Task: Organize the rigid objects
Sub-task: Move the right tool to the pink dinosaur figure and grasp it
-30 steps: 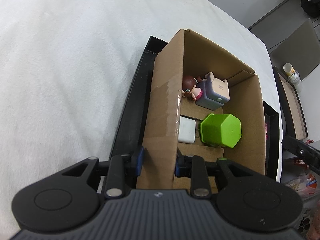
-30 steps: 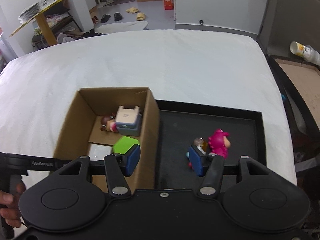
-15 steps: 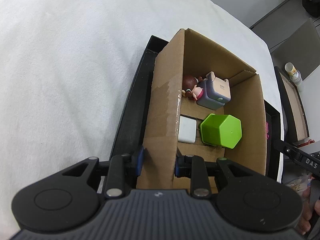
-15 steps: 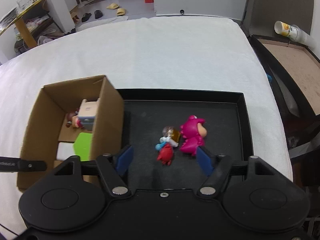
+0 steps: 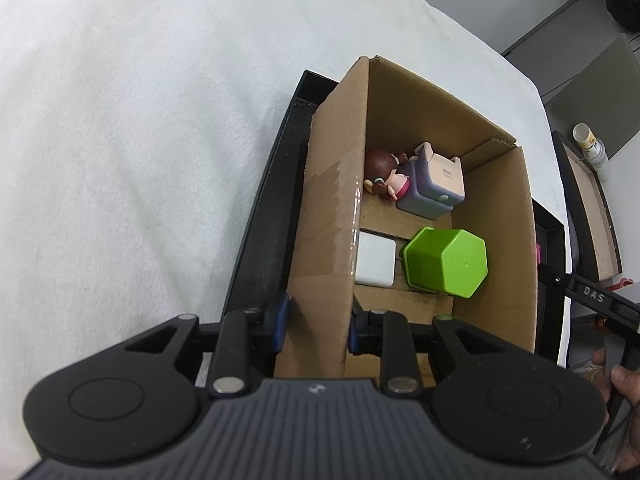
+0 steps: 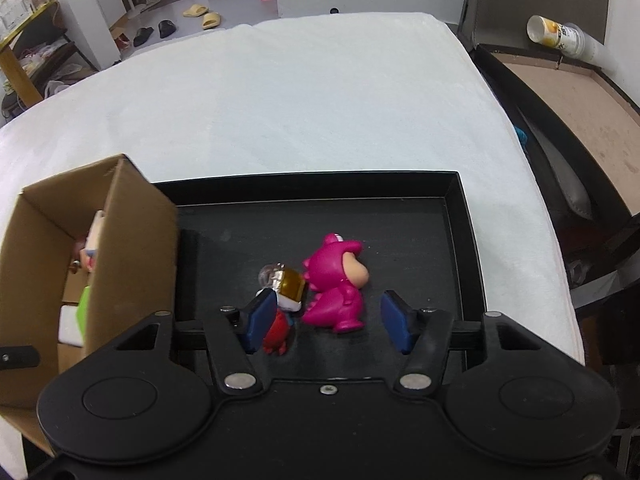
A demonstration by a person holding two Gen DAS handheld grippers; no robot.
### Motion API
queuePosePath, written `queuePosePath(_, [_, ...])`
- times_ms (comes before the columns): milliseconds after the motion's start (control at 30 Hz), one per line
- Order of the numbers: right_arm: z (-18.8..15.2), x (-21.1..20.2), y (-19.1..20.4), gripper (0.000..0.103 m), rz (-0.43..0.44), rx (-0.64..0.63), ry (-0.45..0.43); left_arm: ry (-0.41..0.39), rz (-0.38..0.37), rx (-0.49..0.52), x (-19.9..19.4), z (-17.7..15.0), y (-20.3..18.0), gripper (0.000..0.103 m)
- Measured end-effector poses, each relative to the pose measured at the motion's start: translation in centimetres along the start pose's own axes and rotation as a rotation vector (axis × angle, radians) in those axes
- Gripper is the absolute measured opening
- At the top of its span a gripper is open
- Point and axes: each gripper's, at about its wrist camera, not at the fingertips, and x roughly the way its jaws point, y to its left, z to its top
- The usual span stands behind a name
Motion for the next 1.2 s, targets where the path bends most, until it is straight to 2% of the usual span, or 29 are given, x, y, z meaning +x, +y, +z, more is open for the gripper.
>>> queuePosePath(300, [0.5,2.3,-0.3,0.057,-0.022,0.016,0.040,0.000,0.001,0.001,0.0,0.1,0.0,0.027])
queuePosePath(333, [0.5,2.6,-0.4,0.050,-0.023,0.020,0.052,-0.001,0.001,0.001,0.0,0.1,-0.1,0.027])
queuePosePath(367, [0.4,2.8,-0.4,0.036,-0.019,0.027,0.066,0.000,0.001,0.001,0.0,0.1,-0.1,0.027])
queuePosePath(433, [0.3,2.8,-0.5,0.035,-0.015,0.037,0.081,-0.001,0.001,-0.001,0.0,0.0,0.0,0.027])
queuePosePath(767, [-0.7,-0.8,0.0,0.035,0.012,0.017,0.043,-0.001,-0.002,-0.010,0.0,0.1,0.1,0.027])
queuePosePath(1200, [0.2,-5.1,1.2,0.035,0.043,0.002,-0.020,-0.007,-0.005,-0.012,0.0,0.0,0.2,0.027])
